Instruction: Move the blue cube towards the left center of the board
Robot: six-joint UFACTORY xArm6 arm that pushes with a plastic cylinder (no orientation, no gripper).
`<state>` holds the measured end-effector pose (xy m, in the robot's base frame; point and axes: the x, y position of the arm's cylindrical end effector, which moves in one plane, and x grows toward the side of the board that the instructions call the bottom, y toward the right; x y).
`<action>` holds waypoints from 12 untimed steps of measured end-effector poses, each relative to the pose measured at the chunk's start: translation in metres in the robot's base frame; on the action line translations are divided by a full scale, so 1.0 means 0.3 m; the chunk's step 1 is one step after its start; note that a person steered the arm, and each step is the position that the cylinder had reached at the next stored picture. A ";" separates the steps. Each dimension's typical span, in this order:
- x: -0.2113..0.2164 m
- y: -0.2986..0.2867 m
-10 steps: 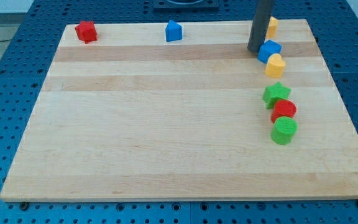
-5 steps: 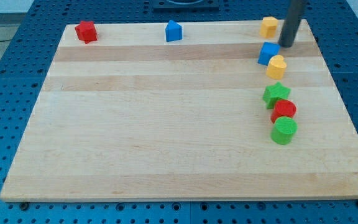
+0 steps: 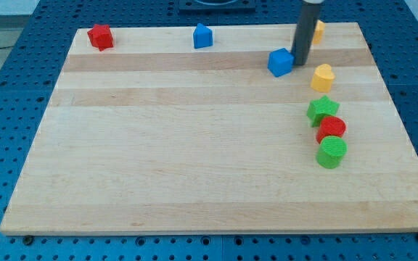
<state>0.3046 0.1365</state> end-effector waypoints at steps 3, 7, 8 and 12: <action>0.114 -0.437; 0.036 -0.851; 0.033 -0.958; -0.035 -1.234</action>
<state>0.2941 -0.2338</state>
